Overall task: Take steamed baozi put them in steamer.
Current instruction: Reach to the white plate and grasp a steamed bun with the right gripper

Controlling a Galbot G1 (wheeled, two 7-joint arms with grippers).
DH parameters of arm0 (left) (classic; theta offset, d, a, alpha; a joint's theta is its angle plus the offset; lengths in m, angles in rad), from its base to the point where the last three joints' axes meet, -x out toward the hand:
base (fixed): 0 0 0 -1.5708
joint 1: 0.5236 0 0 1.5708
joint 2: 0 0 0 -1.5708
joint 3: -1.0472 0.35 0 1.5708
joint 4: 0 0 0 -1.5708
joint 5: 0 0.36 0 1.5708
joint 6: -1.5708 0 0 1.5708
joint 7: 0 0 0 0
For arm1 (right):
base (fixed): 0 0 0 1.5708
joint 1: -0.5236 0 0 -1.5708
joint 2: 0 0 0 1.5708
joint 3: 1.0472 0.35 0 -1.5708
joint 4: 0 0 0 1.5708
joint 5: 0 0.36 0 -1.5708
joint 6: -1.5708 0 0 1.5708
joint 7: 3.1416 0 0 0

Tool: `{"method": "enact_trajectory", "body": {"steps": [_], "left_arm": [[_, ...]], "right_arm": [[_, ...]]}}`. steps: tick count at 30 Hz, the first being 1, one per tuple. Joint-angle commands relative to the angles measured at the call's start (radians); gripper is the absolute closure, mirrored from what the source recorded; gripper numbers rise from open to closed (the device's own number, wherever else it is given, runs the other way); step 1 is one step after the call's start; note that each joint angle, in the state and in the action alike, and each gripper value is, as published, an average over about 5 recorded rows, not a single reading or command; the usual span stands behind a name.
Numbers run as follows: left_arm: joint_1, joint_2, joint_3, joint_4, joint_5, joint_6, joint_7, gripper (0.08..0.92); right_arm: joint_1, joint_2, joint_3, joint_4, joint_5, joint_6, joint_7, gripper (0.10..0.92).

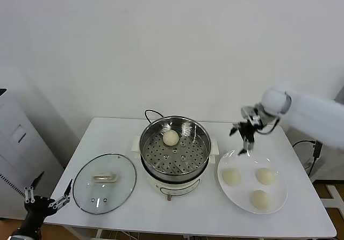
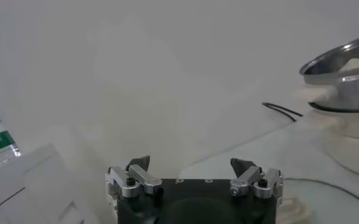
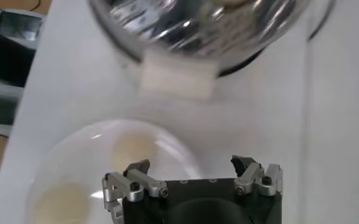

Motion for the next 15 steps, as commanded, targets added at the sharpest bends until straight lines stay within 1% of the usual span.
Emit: {"method": "enact_trajectory", "body": {"steps": [1,10,15], "left_arm": [[0.01,-0.009,-0.004,-0.001,0.006,-0.002,0.0,0.177],[0.015,-0.018,-0.006,0.004,0.017,-0.003,0.0,0.177],[0.019,-0.022,-0.006,0.006,0.019,-0.004,0.001,0.177]], "right_arm": [[-0.264,-0.083,0.137,0.066,-0.085,-0.034,0.052,0.203],[-0.328,0.005,0.224,-0.044,-0.122,0.0,0.088,0.203],[-0.334,0.041,0.224,-0.069,-0.12,0.0,0.09,0.203]]}}
